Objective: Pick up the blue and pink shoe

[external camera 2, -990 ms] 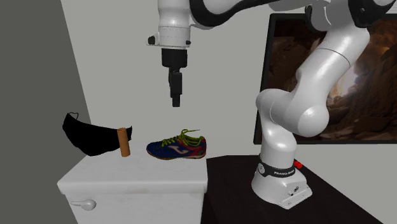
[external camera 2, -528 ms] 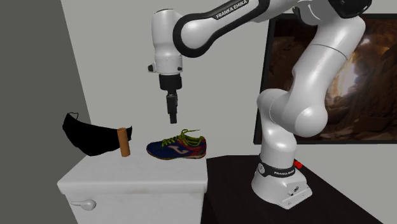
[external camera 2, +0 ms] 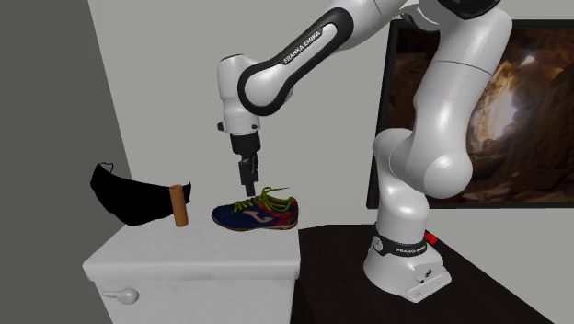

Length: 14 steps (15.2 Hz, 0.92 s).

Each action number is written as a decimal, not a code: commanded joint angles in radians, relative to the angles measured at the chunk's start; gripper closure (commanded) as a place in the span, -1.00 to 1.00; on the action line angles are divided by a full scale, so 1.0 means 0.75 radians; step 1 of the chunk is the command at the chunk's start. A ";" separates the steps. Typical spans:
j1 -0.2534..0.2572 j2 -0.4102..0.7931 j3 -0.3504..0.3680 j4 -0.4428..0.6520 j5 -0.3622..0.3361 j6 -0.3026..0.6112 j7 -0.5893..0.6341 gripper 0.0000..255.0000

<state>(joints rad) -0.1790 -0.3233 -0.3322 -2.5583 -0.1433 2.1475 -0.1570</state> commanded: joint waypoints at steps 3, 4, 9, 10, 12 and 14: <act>0.003 0.060 -0.012 -0.033 0.008 0.090 -0.007 -1.00; 0.004 0.074 -0.015 -0.041 0.011 0.112 -0.009 -1.00; 0.006 0.098 -0.019 -0.053 0.015 0.148 -0.013 1.00; 0.006 0.098 -0.019 -0.053 0.015 0.148 -0.013 1.00; 0.006 0.098 -0.019 -0.052 0.015 0.147 -0.013 1.00; 0.006 0.099 -0.019 -0.052 0.015 0.147 -0.013 1.00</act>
<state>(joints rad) -0.1742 -0.2505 -0.3463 -2.5968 -0.1317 2.2569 -0.1668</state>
